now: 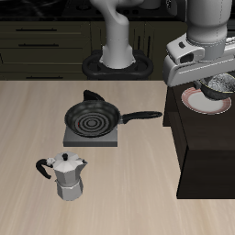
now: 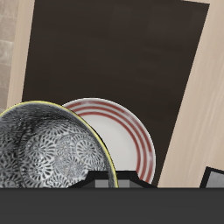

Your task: Place the bowl on the plate

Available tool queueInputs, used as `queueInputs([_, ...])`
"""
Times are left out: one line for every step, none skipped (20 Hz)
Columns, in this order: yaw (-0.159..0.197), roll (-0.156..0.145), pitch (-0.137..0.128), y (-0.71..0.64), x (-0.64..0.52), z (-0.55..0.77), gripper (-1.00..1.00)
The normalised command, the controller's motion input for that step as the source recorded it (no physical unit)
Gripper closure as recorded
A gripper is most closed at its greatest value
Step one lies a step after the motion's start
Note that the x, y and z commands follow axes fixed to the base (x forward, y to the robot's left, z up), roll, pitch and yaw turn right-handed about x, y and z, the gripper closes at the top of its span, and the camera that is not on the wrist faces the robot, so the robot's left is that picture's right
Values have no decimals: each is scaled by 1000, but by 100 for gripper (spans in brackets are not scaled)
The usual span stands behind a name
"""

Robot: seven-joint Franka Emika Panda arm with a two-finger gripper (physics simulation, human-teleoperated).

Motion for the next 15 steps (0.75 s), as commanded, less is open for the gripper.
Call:
queueInputs([-2,9,61,9,-82,-325,100])
queueInputs([8,1,19,-15,-168,-130,100])
queueInputs([27,50,30,52,-108,-372,100])
queueInputs([46,37,130,-47,109,-674,100])
queueInputs([19,-86,39,-120,88,-175,100])
queueInputs([18,2,-13,-39,39,-56,100])
queueInputs([-28,24,30,-39,23,-57,100])
queueInputs([33,-73,22,-114,157,-164,100])
queueInputs([176,43,-135,68,-102,42,100])
queueInputs([59,-108,-19,-155,-62,-67,100])
queueInputs([-70,133,106,67,15,-33,-100])
queueInputs([62,59,-42,-53,164,-126,-100])
queueInputs([0,9,27,-53,81,-21,-100])
queueInputs([-3,-53,3,-129,118,27,-100])
queueInputs([-5,8,5,-20,45,6,-100])
